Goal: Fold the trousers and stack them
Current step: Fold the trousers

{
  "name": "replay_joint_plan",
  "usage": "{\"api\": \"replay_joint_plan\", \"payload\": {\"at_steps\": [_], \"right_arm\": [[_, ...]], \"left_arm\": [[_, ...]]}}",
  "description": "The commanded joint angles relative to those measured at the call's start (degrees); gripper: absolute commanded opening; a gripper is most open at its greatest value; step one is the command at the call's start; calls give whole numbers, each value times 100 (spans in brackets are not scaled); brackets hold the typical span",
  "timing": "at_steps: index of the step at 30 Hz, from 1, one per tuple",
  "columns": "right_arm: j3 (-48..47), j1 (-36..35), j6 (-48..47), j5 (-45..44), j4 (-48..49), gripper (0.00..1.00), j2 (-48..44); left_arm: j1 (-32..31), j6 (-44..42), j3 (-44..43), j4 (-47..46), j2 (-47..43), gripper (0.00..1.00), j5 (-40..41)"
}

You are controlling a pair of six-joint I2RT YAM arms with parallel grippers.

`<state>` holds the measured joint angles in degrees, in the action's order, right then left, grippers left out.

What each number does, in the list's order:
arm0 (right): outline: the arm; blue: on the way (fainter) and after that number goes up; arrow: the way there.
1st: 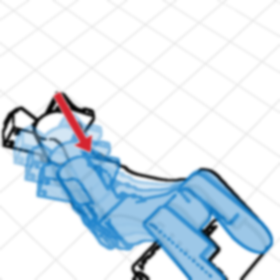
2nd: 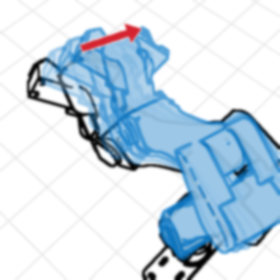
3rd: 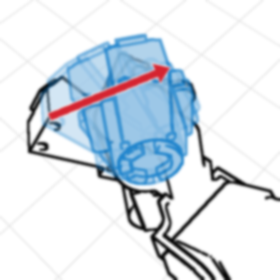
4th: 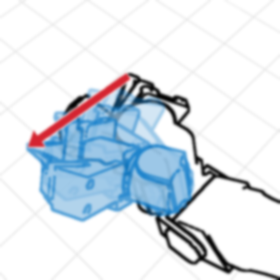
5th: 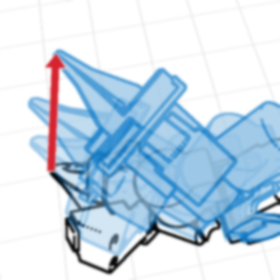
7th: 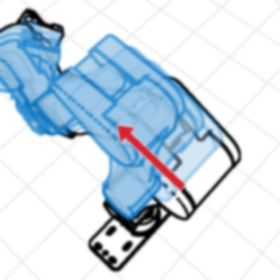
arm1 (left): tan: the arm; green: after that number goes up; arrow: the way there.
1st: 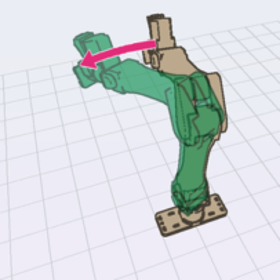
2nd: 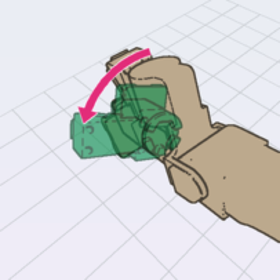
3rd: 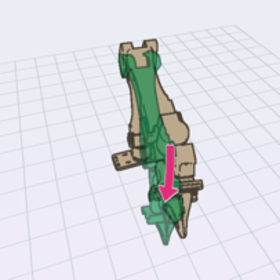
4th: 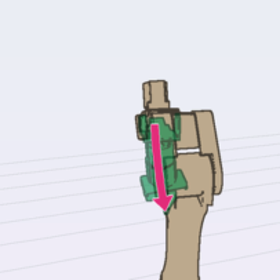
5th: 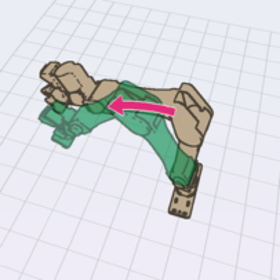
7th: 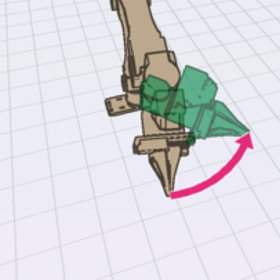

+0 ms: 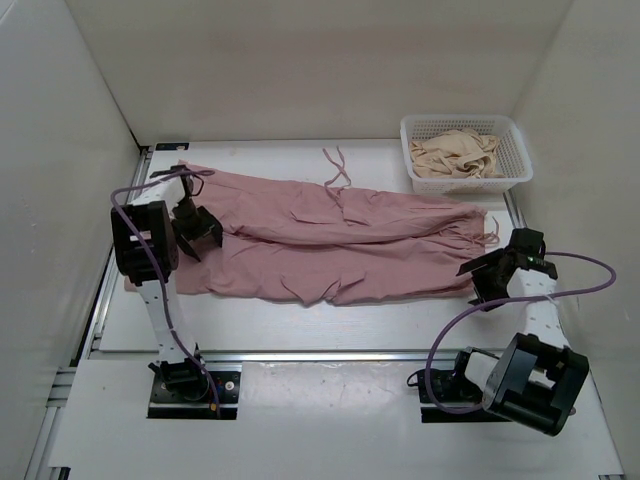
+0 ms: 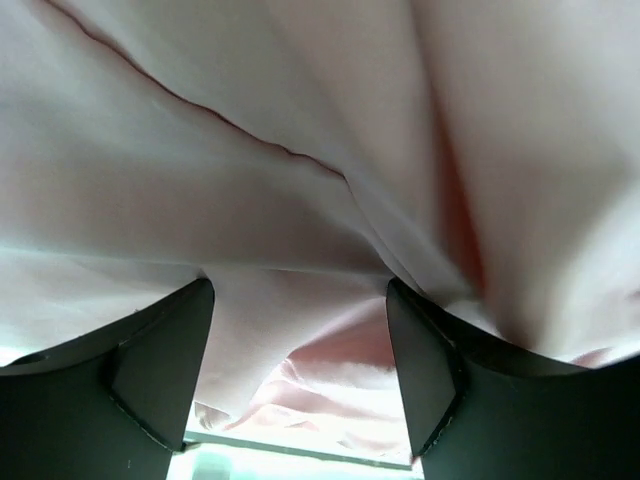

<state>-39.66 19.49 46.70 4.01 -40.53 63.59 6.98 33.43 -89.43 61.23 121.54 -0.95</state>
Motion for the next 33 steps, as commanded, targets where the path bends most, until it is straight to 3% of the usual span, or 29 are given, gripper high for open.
{"api": "replay_joint_plan", "payload": {"at_steps": [1,11,19,20,21,25,27,28,30,32,33], "right_arm": [[-182,20,191,-278,10,75,293],[-306,20,191,-216,924,48,1295],[-780,20,138,-392,1074,1,1946],[-780,20,138,-392,1074,0,1894],[-702,20,138,-392,1074,0,1807],[-456,20,-3,-445,1021,2,1473],[-403,20,-116,-445,1021,9,1393],[-350,20,-117,-393,969,20,1314],[-349,20,-169,-392,968,30,1244],[-297,20,-170,-331,968,43,1174],[-297,20,-170,-331,968,44,1121]], "left_arm": [[-249,-12,-583,-244,423,81,-36],[-566,-117,-2147,214,1240,80,-98],[-566,-346,-3379,820,1348,83,-28],[-488,-398,-3301,820,1181,85,-28],[-435,-399,-3213,820,997,98,-28],[232,-451,-2362,574,-109,100,-28],[803,-504,-1644,373,-357,98,-81],[987,-504,-1404,233,-524,96,-81],[1452,-556,-756,56,-596,90,-299],[1656,-557,-445,-76,-666,90,-300],[1727,-557,-340,-155,-666,90,-300]]}}
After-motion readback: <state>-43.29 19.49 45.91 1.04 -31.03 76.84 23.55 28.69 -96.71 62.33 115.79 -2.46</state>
